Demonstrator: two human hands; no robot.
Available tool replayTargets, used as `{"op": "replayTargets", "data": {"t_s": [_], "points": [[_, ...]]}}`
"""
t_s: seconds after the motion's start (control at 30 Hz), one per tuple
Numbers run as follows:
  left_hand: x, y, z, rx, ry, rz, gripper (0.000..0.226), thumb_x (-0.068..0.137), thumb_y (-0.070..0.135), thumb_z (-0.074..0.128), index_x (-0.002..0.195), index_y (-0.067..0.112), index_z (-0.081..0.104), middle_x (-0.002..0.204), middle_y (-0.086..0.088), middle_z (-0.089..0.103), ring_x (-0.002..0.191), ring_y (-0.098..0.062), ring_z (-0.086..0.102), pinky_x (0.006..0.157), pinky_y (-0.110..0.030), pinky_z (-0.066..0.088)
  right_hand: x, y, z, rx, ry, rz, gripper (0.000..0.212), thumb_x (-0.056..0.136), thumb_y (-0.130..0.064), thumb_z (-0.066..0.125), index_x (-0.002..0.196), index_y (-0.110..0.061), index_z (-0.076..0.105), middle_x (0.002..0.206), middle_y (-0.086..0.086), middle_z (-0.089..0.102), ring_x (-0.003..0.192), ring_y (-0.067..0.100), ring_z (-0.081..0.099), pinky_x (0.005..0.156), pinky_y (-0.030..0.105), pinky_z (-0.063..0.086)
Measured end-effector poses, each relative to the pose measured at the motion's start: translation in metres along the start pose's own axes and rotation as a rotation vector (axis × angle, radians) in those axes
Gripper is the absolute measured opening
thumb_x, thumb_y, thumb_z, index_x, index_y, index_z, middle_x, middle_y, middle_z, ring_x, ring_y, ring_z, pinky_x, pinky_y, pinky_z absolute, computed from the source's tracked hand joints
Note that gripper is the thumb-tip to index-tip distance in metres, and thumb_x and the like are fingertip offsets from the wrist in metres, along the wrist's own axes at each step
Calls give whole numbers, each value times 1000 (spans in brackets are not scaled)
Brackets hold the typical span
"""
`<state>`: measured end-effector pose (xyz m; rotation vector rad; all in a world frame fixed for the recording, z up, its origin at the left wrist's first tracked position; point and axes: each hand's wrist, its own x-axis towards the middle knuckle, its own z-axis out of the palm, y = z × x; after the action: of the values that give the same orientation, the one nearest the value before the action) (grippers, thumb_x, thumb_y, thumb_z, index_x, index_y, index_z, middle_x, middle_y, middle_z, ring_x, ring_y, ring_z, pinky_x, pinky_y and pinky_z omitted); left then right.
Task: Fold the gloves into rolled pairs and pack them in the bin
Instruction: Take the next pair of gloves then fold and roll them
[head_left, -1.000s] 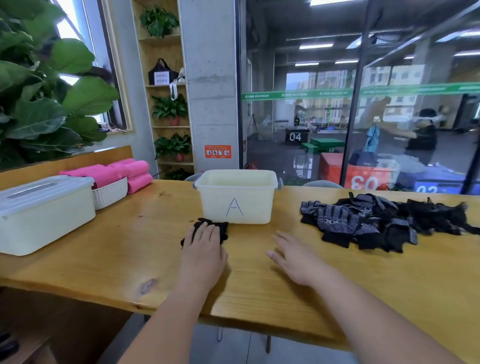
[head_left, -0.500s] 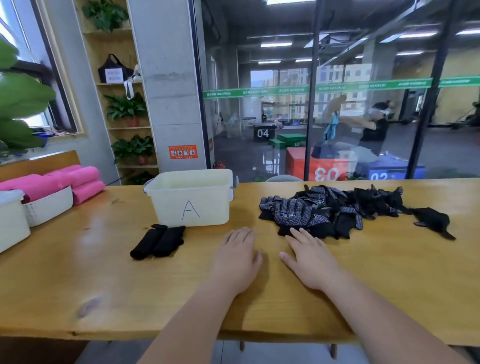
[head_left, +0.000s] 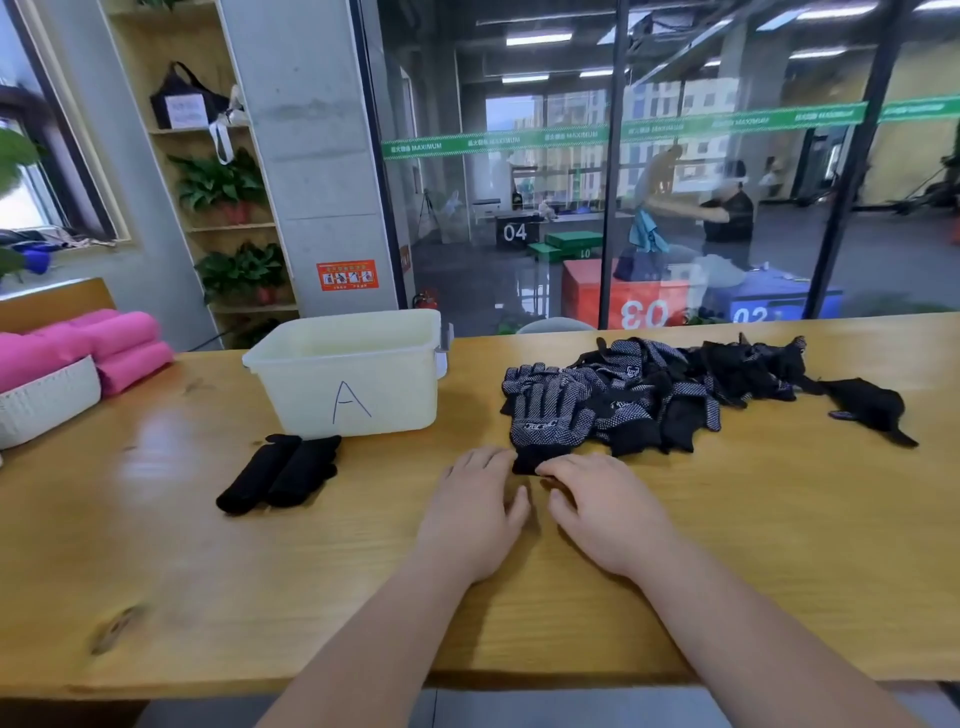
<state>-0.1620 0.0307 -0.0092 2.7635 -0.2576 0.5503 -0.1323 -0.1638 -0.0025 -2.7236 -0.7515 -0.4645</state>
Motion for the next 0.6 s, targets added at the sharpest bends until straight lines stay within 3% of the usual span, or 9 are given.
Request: {"op": "replayTargets", "data": {"t_s": [0.1,0.23,0.37,0.43,0.5,0.6], "points": [[0,0,2,7,23,53,47,103,37,49,148,26,54,153,10,53,143,-11,43,118,-31,32,-2,-1,-4,41,10,-23,37,97,-32,50,128,-34,69,124,-15,71,115,12,61,103,34,45],[-2,3,1,18,14,63,34,98,35,45,122,29,69,123,12,67,115,-15,61,102,-35,45,-5,2,-2,126,37,-37,34,94,-29,50,120,-35,71,116,-16,71,109,9,62,93,31,51],[-5,4,2,108,104,-23,24,98,40,49,101,28,70,102,10,64,97,-18,60,93,-36,44,-5,7,4,84,164,14,34,96,-30,49,121,-30,72,126,-15,68,120,11,60,100,36,50],[-7,5,1,145,135,-74,24,97,43,49,96,28,68,98,9,61,98,-19,57,92,-36,43,-4,10,4,-20,195,154,38,99,-31,51,133,-28,68,147,-6,59,141,15,48,117,39,41],[-7,4,0,150,139,-91,25,97,45,50,103,28,68,103,8,59,105,-20,53,95,-36,43,-4,11,5,-110,123,329,48,104,-39,45,149,-27,54,167,3,38,157,21,26,129,44,22],[-7,2,-1,80,86,-58,29,101,41,53,124,31,65,122,12,57,119,-15,50,104,-32,39,-2,13,8,-144,-10,451,58,107,-50,29,157,-24,42,173,8,22,162,25,12,132,49,8]]}}
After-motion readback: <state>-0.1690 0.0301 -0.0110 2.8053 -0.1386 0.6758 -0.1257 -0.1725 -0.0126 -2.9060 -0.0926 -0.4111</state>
